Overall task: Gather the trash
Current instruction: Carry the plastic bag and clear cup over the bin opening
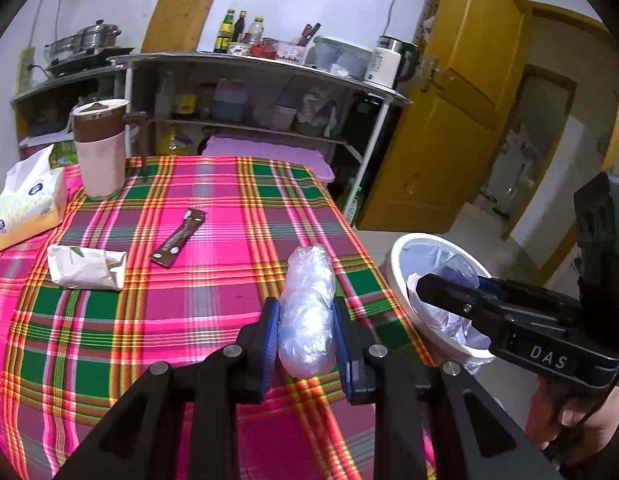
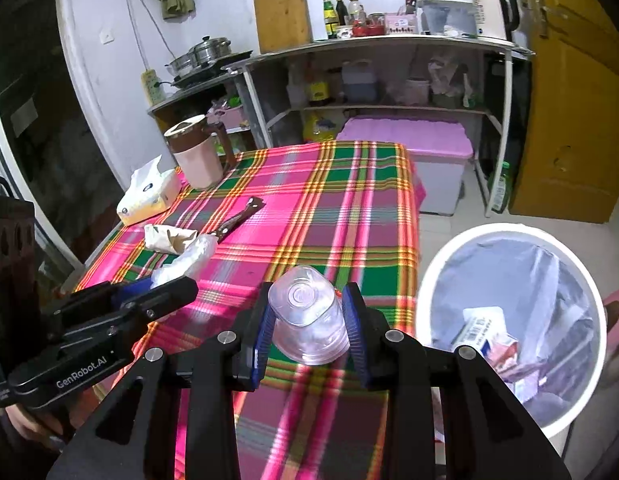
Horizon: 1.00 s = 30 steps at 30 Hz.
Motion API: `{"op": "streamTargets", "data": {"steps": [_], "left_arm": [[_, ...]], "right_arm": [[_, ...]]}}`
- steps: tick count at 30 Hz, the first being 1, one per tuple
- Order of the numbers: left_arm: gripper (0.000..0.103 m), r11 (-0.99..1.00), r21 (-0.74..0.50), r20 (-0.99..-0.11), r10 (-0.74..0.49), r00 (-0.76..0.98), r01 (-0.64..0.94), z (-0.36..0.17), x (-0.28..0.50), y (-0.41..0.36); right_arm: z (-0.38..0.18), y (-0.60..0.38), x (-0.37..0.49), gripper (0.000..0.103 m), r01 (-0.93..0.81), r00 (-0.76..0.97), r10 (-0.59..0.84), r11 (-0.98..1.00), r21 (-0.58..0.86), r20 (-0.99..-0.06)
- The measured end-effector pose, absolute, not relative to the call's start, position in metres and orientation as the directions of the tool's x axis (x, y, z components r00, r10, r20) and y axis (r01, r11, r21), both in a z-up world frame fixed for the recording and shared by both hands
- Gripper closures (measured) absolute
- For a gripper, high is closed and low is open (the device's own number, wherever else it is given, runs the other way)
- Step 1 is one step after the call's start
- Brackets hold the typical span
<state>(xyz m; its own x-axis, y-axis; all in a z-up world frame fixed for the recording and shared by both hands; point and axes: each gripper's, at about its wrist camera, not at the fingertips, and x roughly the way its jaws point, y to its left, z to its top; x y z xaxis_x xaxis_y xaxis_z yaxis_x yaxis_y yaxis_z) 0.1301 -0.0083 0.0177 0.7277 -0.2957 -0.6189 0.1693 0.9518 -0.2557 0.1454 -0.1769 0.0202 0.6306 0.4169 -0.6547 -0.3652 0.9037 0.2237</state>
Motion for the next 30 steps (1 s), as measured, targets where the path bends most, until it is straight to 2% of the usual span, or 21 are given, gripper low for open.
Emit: {"op": "streamTargets", "data": {"steps": [15, 30], "left_arm": [[0.077, 0.921, -0.224, -0.629, -0.387, 0.674, 0.32, 0.022, 0.146, -0.087], [0.077, 0.869, -0.218, -0.662, -0.466, 0.587, 0.445, 0.005, 0.174, -0.168]], "right_arm": [[0.013, -0.264, 0.136, 0.068, -0.203, 0.688, 0.324, 0.945, 0.257, -0.649], [-0.015, -0.333, 0.135, 0.068, -0.067, 0.683, 0.253, 0.956, 0.287, -0.686]]}}
